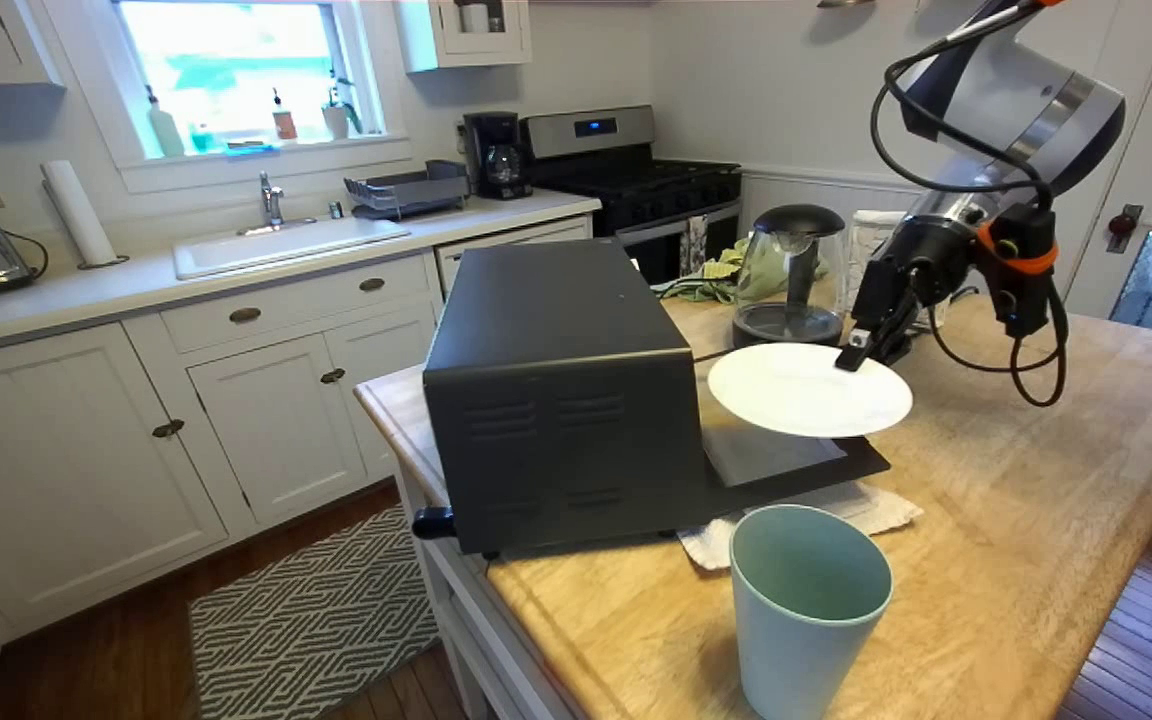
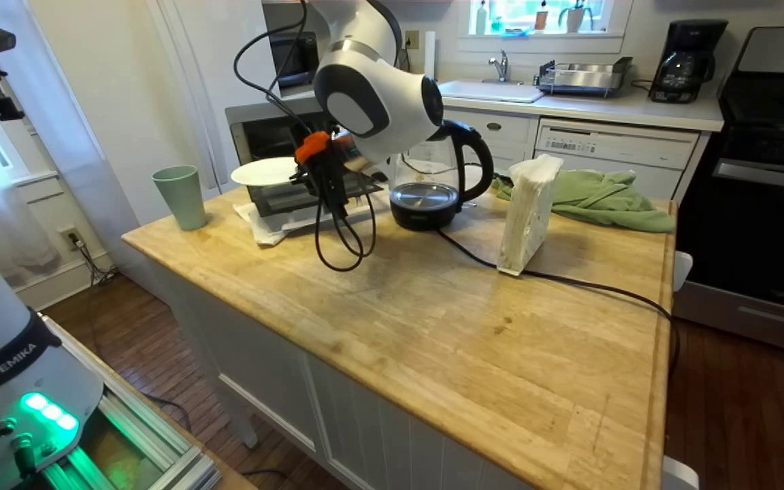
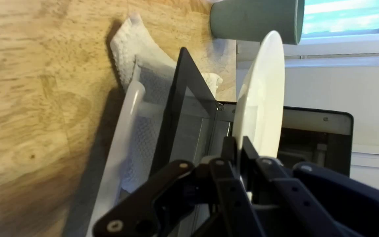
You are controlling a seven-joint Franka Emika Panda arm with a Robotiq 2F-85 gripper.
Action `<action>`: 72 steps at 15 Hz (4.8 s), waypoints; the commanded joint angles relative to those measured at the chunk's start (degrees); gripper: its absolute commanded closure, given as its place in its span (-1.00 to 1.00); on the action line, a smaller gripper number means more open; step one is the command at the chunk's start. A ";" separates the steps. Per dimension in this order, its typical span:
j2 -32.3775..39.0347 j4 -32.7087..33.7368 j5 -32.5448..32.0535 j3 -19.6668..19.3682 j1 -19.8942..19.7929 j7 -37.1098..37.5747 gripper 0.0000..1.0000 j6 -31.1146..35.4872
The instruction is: Pick up the paper plate and in the oven on top of the oven wire rack
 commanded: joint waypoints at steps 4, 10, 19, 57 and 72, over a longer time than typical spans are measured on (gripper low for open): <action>-0.85 1.01 12.61 0.94 3.54 3.15 0.96 7.52; 0.02 0.92 17.97 2.21 7.79 4.91 0.96 17.75; 2.08 2.31 24.25 4.70 10.88 5.56 0.96 23.21; 5.64 7.50 25.59 5.40 12.43 15.29 -1.00 20.50; 5.33 8.13 25.89 3.71 10.34 14.99 -1.00 15.23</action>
